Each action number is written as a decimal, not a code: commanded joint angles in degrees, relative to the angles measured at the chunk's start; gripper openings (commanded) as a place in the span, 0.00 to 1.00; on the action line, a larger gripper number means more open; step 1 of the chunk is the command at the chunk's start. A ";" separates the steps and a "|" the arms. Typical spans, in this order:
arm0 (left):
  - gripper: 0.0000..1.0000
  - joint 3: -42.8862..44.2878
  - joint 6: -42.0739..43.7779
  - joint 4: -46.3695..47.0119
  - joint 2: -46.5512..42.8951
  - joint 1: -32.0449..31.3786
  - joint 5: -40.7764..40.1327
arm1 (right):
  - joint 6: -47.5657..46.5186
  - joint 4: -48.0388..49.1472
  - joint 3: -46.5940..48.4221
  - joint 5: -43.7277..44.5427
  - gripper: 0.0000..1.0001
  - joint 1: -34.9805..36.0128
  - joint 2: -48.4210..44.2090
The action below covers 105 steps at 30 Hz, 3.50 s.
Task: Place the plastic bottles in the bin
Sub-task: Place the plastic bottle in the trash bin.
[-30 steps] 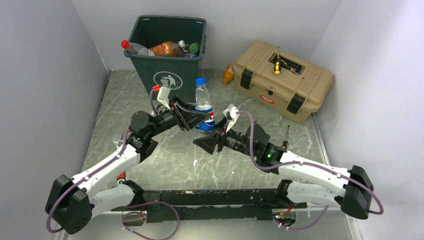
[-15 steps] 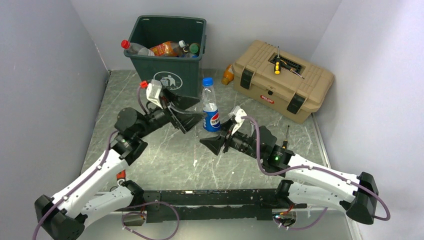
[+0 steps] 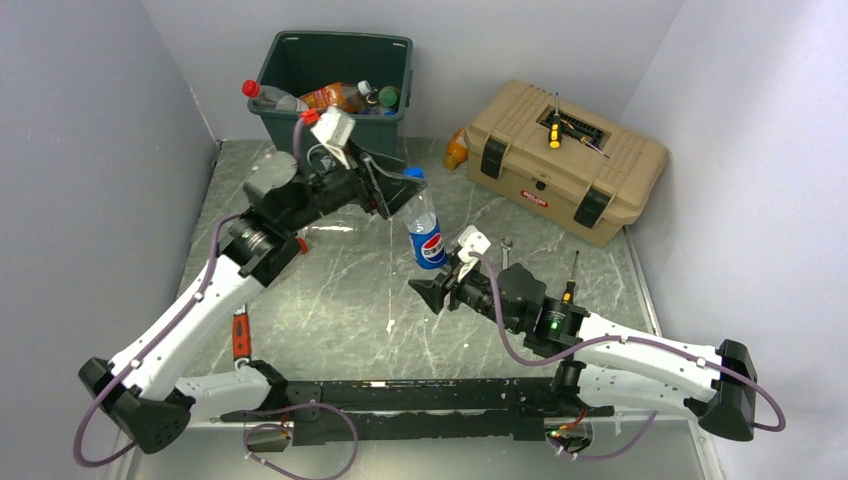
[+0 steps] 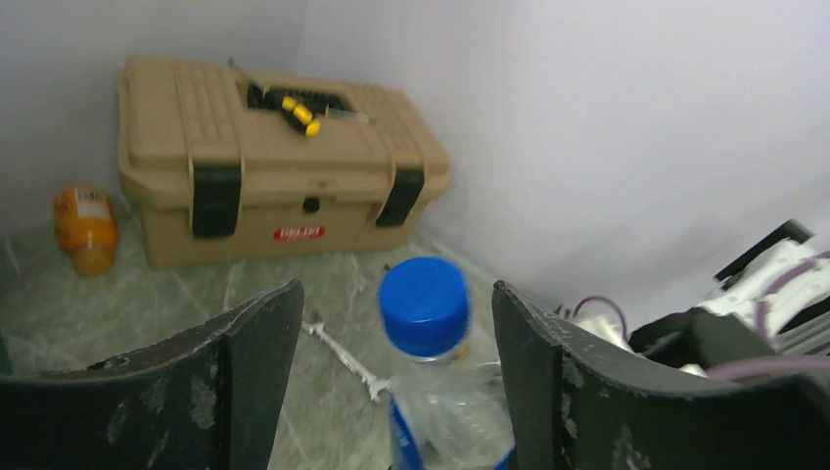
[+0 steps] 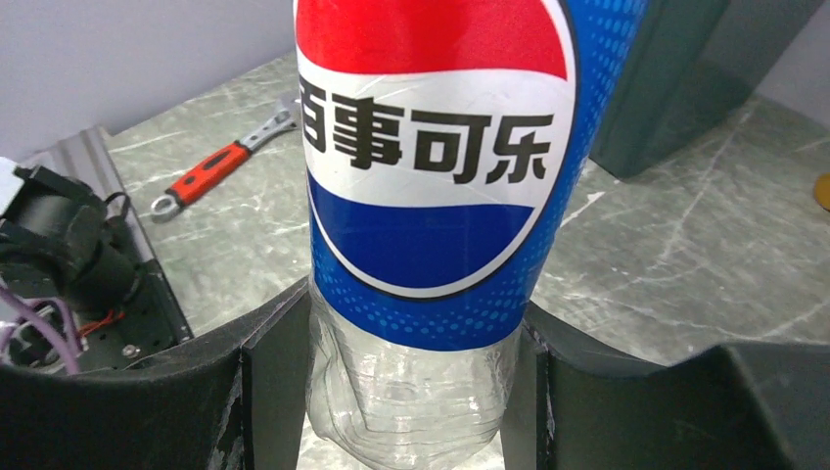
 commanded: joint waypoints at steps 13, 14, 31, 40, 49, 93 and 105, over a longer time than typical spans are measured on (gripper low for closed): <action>0.25 1.69 -1.62 -2.99 3.48 -0.09 3.93 | -3.14 4.05 -1.13 5.85 0.19 1.69 0.65; 0.17 1.72 -1.53 -3.14 3.59 -0.07 4.35 | -3.10 4.10 -1.09 5.92 0.19 1.71 0.70; 0.00 21.95 23.12 -9.95 3.40 1.49 -12.27 | 6.89 -8.47 4.38 5.43 1.00 1.76 -12.79; 0.00 40.19 15.12 9.16 20.82 16.91 -0.65 | 13.63 -5.47 -9.04 12.02 1.00 1.71 -22.18; 0.00 45.71 27.09 11.03 35.91 21.35 -15.59 | 19.23 -4.11 -17.39 10.24 1.00 1.67 -28.84; 0.00 28.50 21.59 19.97 34.57 27.96 -27.53 | 20.51 -8.06 -15.96 10.84 0.99 1.71 -28.98; 0.00 43.12 13.50 21.97 48.89 31.71 -23.23 | 17.39 -7.28 -15.19 13.13 1.00 1.71 -26.45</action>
